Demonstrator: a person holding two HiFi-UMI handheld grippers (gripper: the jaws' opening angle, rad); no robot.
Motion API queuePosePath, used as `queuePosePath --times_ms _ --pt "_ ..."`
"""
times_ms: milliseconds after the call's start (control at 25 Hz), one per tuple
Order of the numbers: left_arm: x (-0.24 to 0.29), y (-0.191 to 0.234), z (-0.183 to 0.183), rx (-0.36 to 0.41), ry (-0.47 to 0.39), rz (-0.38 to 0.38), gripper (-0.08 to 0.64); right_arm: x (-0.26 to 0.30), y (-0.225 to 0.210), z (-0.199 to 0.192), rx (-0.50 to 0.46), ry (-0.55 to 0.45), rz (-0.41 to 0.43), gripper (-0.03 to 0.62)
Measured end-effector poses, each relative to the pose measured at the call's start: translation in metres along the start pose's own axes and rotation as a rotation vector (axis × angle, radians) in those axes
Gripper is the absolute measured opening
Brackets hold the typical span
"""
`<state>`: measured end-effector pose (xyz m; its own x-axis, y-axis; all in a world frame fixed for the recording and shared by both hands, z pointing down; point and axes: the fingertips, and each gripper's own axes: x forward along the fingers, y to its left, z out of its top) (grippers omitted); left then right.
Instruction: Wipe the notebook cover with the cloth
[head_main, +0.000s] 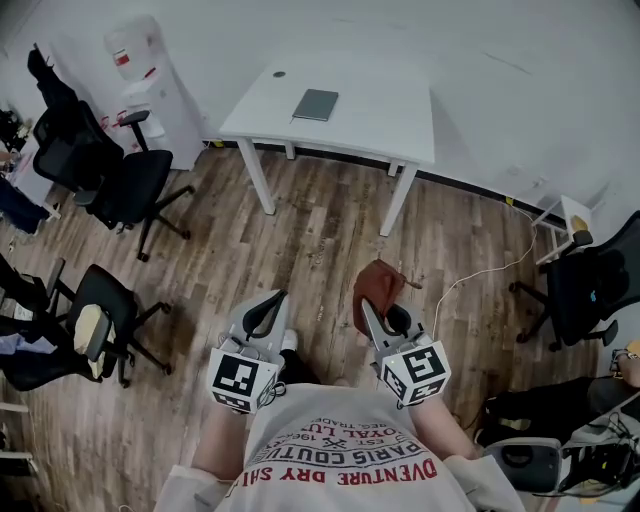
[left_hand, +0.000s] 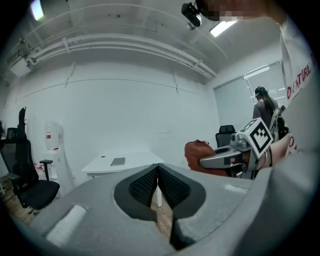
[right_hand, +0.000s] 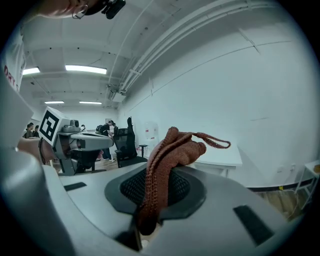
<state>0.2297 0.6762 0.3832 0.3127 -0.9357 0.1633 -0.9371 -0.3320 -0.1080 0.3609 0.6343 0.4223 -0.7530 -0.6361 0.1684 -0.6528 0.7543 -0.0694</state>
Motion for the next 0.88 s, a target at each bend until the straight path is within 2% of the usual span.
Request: queuePosePath --times_ms 240,640,880 --pt "0.022 0.045 -0.01 -0.022 0.018 -0.015 0.011 0.051 -0.004 0.004 0.011 0.023 -0.021 0.071" --pt "0.065 0.18 0.002 -0.041 -0.026 -0.026 0.011 0.177 0.001 0.045 -0.017 0.019 -0.075 0.071" --pt "0.087 0.259 0.007 -0.042 -0.037 -0.051 0.01 0.249 -0.001 0.07 -0.013 0.0 -0.161 0.071"
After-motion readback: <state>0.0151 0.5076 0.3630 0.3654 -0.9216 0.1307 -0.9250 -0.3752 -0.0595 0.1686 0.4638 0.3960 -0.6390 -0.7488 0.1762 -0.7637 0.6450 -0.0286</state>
